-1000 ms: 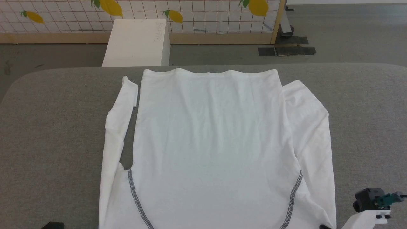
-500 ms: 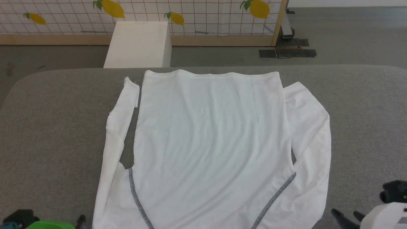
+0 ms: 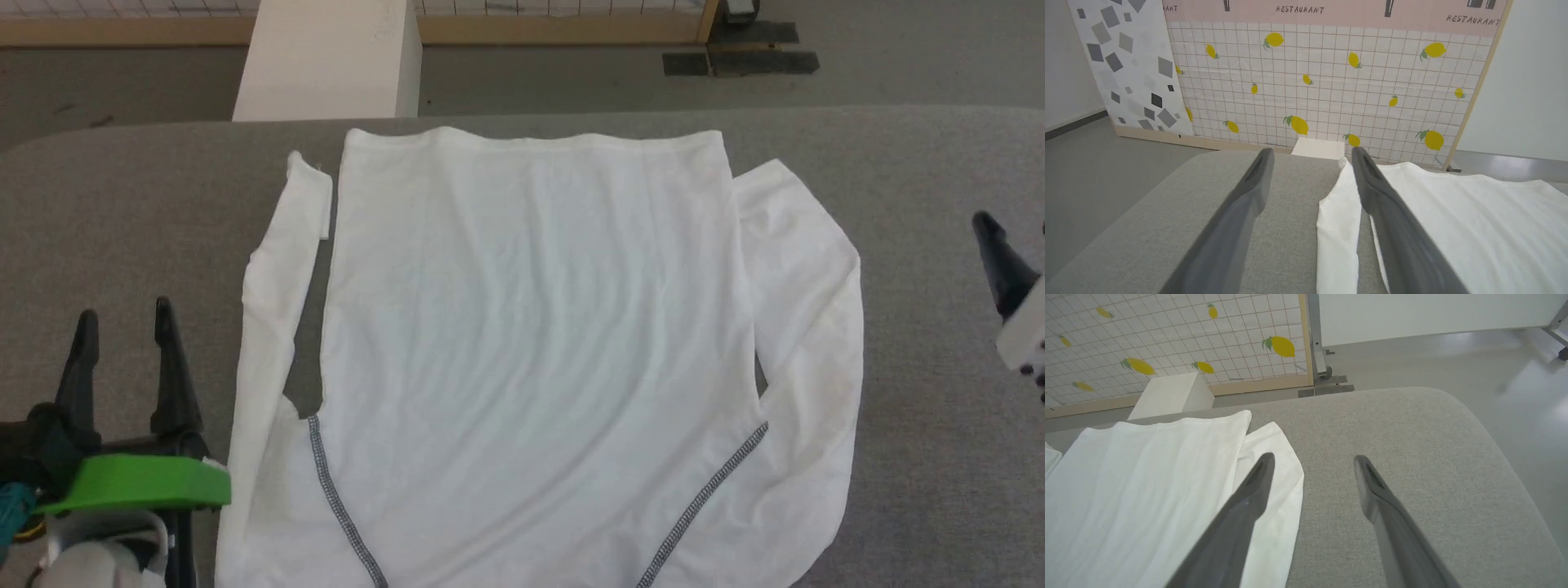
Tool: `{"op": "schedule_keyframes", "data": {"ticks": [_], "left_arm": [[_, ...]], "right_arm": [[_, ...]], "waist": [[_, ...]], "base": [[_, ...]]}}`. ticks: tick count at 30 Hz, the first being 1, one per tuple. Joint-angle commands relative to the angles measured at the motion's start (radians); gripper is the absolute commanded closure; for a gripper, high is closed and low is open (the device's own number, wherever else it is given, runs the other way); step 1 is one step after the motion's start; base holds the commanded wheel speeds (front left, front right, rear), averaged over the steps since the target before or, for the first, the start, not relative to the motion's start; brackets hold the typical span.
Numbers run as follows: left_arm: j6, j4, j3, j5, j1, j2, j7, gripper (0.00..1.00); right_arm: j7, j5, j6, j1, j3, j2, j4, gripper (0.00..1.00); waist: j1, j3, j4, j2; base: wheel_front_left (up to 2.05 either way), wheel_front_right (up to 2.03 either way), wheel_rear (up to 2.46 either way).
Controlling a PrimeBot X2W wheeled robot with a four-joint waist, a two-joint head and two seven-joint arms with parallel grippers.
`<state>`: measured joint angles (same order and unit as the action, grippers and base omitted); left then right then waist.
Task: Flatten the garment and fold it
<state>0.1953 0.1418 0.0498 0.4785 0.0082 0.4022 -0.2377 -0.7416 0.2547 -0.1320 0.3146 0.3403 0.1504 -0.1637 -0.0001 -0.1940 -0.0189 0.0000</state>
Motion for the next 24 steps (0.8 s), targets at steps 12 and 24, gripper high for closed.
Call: {"op": "schedule_keyframes", "data": {"ticks": [12, 24], "left_arm": [[-0.06, 0.007, 0.003, -0.15, -0.151, -0.075, -0.024, 0.0], [-0.084, 0.044, -0.026, -0.187, -0.173, -0.123, -0.024, 0.0]], "right_arm": [[-0.04, -0.153, 0.001, 0.5, -0.157, 0.067, 0.447, 0.0], [-0.186, -0.237, 0.001, 0.666, -0.322, 0.1, 0.684, 0.0]], "waist": [[0.0001, -0.303, 0.033, 0.0], [0.0001, -0.396, 0.068, 0.0]], "base": [[0.0, 0.0, 0.0], [0.0, 0.0, 0.0]]}}
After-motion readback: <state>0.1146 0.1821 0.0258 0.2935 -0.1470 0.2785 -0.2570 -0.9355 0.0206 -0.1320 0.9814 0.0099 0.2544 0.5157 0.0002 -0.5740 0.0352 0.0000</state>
